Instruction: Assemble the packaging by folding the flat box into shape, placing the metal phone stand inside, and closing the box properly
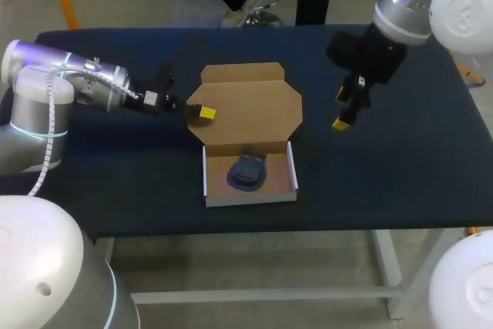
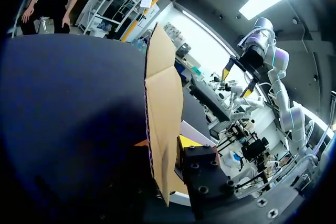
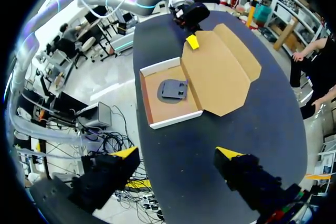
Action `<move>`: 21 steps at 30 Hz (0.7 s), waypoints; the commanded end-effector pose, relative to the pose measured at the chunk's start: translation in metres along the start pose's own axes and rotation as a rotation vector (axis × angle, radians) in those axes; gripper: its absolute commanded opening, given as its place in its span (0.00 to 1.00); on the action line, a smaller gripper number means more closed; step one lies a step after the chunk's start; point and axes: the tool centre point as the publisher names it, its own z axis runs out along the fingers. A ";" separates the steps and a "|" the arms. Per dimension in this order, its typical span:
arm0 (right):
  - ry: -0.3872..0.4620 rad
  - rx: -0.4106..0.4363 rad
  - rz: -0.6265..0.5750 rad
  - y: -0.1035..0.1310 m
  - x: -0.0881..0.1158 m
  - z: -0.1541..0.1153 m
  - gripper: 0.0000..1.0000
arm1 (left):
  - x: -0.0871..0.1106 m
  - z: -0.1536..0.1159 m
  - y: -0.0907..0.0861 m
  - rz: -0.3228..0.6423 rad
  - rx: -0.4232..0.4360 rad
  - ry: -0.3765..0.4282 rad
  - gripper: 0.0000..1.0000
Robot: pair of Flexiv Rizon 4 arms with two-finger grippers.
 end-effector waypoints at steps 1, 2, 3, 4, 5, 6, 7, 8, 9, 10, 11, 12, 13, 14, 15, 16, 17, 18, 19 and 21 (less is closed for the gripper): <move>-0.004 0.002 0.000 -0.002 0.004 -0.003 1.00 | 0.003 0.001 0.001 0.013 0.011 0.002 0.24; -0.004 0.002 0.000 -0.002 0.005 -0.004 1.00 | 0.003 0.002 0.000 0.019 0.012 0.004 0.24; -0.004 0.003 0.000 -0.002 0.005 -0.004 1.00 | 0.004 0.003 0.000 0.025 0.013 0.001 0.24; -0.005 0.003 0.001 -0.002 0.005 -0.004 1.00 | 0.004 0.004 -0.001 0.029 0.014 -0.001 0.24; -0.005 0.003 0.001 -0.002 0.005 -0.004 1.00 | 0.004 0.005 -0.002 0.034 0.015 0.001 0.23; -0.005 0.004 0.001 -0.002 0.005 -0.004 1.00 | 0.005 0.006 -0.003 0.041 0.016 -0.006 0.22; -0.005 0.005 0.001 -0.003 0.006 -0.005 1.00 | 0.005 0.007 -0.003 0.044 0.016 -0.005 0.22; -0.005 0.005 0.001 -0.003 0.006 -0.005 1.00 | 0.005 0.008 -0.004 0.049 0.016 -0.008 0.22; -0.005 0.006 0.002 -0.003 0.006 -0.005 1.00 | 0.004 0.009 -0.005 0.050 0.016 -0.011 0.21; -0.006 0.006 0.002 -0.004 0.006 -0.005 1.00 | 0.004 0.009 -0.005 0.052 0.016 -0.011 0.20; -0.006 0.006 0.003 -0.004 0.006 -0.005 1.00 | 0.004 0.009 -0.006 0.054 0.017 -0.011 0.19; -0.006 0.007 0.003 -0.004 0.006 -0.005 1.00 | 0.004 0.009 -0.007 0.057 0.020 -0.011 0.19; -0.006 0.008 0.004 -0.005 0.005 -0.005 1.00 | 0.003 0.009 -0.007 0.058 0.021 -0.011 0.18; -0.006 0.009 0.005 -0.005 0.005 -0.006 1.00 | 0.003 0.010 -0.008 0.060 0.022 -0.011 0.18; -0.006 0.009 0.005 -0.005 0.005 -0.006 1.00 | 0.003 0.010 -0.008 0.062 0.023 -0.010 0.17; -0.005 0.010 0.006 -0.005 0.005 -0.005 1.00 | 0.003 0.010 -0.008 0.064 0.024 -0.010 0.16; -0.005 0.010 0.006 -0.006 0.005 -0.005 1.00 | 0.003 0.011 -0.008 0.066 0.024 -0.009 0.12; -0.005 0.010 0.007 -0.006 0.005 -0.005 1.00 | 0.003 0.011 -0.008 0.068 0.024 -0.010 0.03; -0.005 0.011 0.007 -0.006 0.004 -0.005 1.00 | 0.003 0.011 -0.009 0.071 0.023 -0.010 0.00; -0.004 0.010 0.008 -0.006 0.004 -0.005 1.00 | 0.003 0.011 -0.009 0.079 0.023 -0.008 0.00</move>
